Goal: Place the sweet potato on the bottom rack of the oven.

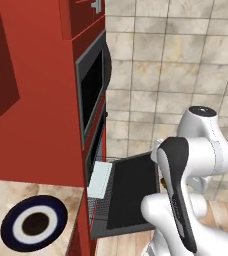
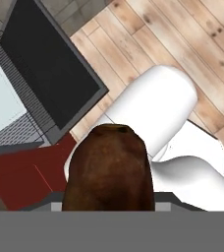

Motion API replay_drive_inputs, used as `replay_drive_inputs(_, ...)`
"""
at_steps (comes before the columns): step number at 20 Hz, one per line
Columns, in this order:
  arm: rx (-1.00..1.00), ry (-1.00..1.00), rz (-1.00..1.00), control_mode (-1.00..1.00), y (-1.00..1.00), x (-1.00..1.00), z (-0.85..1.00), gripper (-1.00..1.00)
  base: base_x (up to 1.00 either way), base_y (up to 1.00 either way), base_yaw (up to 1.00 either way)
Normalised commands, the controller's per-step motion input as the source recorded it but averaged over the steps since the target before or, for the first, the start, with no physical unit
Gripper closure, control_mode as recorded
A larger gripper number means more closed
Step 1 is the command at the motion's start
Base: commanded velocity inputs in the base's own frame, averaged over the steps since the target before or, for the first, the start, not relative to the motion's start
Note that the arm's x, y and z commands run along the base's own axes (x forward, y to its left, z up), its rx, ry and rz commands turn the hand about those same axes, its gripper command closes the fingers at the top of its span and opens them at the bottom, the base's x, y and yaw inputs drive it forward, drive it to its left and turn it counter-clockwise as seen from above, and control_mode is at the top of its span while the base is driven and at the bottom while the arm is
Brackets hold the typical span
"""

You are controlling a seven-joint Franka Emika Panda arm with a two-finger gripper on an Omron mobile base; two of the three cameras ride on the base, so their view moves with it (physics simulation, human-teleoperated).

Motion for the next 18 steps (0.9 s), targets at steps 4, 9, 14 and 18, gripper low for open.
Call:
replay_drive_inputs(4,0.0,0.0,0.0,1.0,0.0,0.0,0.0,1.0,0.42,0.02,0.0)
replay_drive_inputs(9,0.0,0.0,0.0,1.0,0.0,0.0,0.0,1.0,0.58,0.0,0.07)
replay_drive_inputs(14,0.0,0.0,0.0,1.0,0.0,0.0,0.0,1.0,0.51,0.0,0.16)
replay_drive_inputs(18,0.0,0.0,0.0,1.0,0.0,0.0,0.0,1.0,0.68,-0.06,0.1)
